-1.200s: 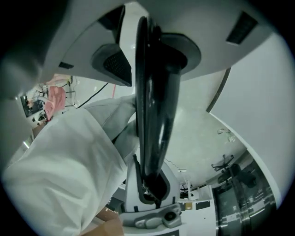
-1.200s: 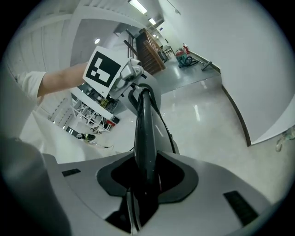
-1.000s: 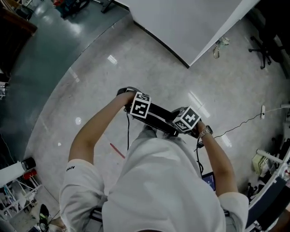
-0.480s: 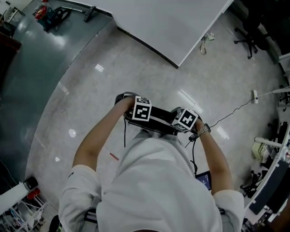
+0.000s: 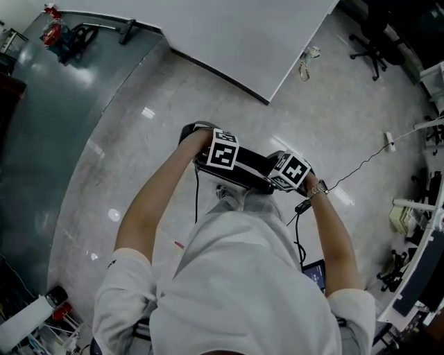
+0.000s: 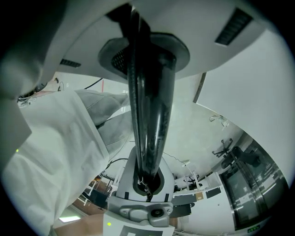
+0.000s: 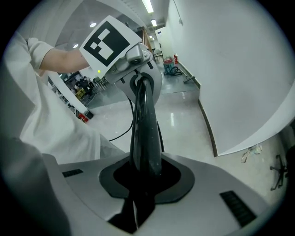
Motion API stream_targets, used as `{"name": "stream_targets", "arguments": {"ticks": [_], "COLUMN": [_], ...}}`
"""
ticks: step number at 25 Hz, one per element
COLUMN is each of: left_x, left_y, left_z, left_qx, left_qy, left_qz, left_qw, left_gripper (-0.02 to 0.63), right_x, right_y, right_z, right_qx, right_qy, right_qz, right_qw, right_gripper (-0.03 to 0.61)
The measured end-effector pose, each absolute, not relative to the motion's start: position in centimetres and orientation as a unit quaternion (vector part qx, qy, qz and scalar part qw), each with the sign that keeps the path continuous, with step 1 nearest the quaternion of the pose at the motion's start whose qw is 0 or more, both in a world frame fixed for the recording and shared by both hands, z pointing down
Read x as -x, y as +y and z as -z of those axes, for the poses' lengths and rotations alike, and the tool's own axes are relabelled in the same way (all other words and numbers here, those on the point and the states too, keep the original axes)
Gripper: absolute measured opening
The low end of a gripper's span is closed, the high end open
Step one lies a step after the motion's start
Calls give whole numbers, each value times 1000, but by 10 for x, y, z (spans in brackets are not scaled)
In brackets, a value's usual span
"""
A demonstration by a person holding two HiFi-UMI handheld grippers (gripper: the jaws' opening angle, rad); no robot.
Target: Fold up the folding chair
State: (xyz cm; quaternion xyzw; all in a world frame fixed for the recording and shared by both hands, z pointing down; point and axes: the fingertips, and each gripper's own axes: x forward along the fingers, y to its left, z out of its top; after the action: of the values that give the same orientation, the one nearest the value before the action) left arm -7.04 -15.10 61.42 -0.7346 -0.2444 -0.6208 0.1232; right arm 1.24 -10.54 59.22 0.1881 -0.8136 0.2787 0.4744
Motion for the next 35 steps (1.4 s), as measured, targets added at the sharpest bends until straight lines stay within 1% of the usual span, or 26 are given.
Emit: {"name": "stream_targets", "arguments": {"ticks": [4, 10, 19, 22, 29, 35], "left_x": [62, 47, 30, 26, 4, -10], "left_y": [-171, -192, -226, -241, -281, -315], "left_z": [-601, -590, -586, -587, -594, -600], "left_qx": [728, 723, 703, 702, 710, 707], "left_qy": [-236, -227, -258, -267, -252, -258], "left_qz": [626, 631, 621, 621, 635, 641], "left_qw": [149, 167, 231, 225, 172, 152], "left_gripper": [64, 64, 66, 66, 66, 66], "right_x": [-20, -35, -38, -43, -72, -86], "right_y": [-123, -143, -161, -177, -225, -260], "right_z": [-583, -577, -576, -576, -582, -587], "right_qx": [-205, -214, -272, -268, -215, -201], "right_qy": [-818, -825, -814, -814, -825, -827], "right_qz": [-271, -262, -305, -307, -310, -320], "right_qw": [464, 453, 412, 413, 420, 417], "right_gripper": [80, 81, 100, 100, 100, 98]}}
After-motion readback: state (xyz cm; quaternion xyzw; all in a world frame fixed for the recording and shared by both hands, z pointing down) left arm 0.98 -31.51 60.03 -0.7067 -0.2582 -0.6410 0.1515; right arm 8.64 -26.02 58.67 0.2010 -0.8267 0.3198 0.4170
